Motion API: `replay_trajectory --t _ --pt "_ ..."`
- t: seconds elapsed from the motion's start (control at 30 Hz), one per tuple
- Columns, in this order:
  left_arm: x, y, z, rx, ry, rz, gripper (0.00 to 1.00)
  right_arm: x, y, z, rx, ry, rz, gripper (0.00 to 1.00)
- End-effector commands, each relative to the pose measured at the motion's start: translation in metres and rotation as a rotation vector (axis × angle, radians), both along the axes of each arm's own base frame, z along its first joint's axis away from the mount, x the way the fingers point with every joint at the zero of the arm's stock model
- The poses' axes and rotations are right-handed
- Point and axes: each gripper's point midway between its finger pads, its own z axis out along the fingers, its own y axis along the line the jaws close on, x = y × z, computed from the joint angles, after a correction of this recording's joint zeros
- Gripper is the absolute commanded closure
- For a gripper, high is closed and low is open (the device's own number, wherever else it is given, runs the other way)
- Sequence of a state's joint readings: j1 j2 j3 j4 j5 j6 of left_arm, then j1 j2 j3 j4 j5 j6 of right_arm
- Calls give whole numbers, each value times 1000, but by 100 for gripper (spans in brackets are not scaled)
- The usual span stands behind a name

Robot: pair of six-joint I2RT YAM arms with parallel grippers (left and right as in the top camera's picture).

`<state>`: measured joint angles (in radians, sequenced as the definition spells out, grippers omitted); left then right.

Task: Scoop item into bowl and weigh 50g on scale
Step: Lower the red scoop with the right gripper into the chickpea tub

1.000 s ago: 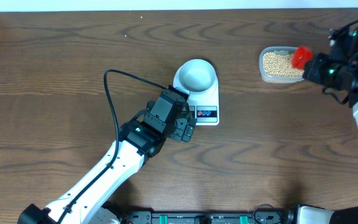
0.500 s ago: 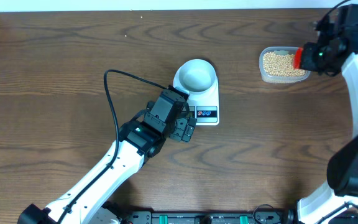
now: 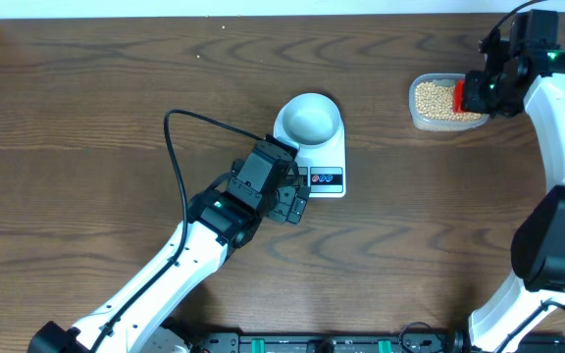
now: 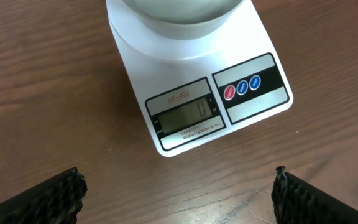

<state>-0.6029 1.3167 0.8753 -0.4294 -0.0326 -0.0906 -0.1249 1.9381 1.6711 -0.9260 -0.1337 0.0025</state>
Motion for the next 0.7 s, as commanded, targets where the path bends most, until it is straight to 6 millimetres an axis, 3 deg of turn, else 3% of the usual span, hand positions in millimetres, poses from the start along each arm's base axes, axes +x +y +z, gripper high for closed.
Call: replay_trajectory --t 0.0,0.4,0.67 --pt "0 4 -5 13 6 11 2 4 3 -7 -4 15 22 99" --pt "0 4 -5 13 7 11 2 2 40 -33 223 75 90 99" --pt "0 4 -5 13 7 11 2 -1 32 -33 359 84 50 99"
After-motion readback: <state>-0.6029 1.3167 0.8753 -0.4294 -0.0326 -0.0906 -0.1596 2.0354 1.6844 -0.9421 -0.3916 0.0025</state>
